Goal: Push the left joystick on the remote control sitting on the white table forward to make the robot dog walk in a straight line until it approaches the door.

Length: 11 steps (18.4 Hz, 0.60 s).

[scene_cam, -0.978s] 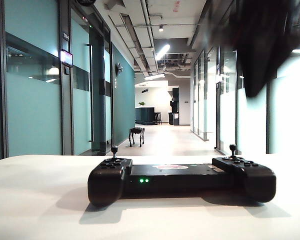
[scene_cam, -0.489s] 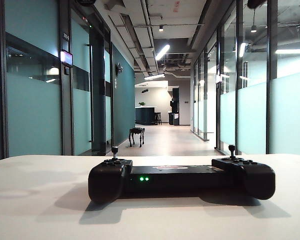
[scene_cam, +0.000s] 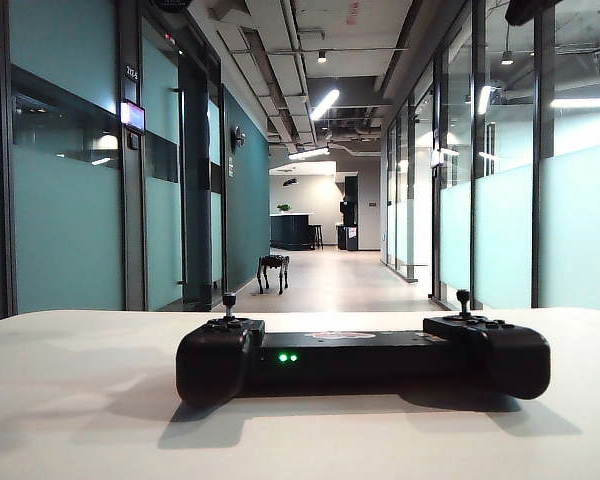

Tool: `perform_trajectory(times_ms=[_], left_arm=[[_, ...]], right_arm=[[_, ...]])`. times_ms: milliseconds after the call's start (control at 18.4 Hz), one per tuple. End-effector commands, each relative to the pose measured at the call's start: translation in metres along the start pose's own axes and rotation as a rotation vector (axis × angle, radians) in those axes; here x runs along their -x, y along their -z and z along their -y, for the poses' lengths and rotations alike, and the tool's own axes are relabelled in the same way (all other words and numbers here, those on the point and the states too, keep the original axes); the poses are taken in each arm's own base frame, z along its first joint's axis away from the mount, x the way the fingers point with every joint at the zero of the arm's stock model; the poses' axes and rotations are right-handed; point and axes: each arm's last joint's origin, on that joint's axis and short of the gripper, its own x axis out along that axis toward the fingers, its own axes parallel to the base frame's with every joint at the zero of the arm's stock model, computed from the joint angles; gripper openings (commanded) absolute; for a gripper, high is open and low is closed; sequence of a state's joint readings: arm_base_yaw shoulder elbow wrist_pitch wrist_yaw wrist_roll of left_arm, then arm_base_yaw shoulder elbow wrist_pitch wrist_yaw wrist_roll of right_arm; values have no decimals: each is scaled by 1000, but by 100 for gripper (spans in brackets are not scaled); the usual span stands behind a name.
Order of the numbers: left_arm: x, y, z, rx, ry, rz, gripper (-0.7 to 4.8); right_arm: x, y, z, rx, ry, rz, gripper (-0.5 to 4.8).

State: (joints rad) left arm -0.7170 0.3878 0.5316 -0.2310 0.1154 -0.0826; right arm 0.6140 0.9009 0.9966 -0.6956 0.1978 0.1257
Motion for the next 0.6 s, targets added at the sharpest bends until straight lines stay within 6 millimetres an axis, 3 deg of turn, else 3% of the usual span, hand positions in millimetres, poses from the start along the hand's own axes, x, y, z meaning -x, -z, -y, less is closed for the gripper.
perform_trajectory(times_ms=[54, 597], left_arm=[[4, 10, 0, -3, 12, 98, -5], [20, 51, -4, 12, -56, 228, -5]], right_arm=[[1, -2, 0, -1, -7, 17, -1], [1, -2, 0, -1, -7, 17, -1]])
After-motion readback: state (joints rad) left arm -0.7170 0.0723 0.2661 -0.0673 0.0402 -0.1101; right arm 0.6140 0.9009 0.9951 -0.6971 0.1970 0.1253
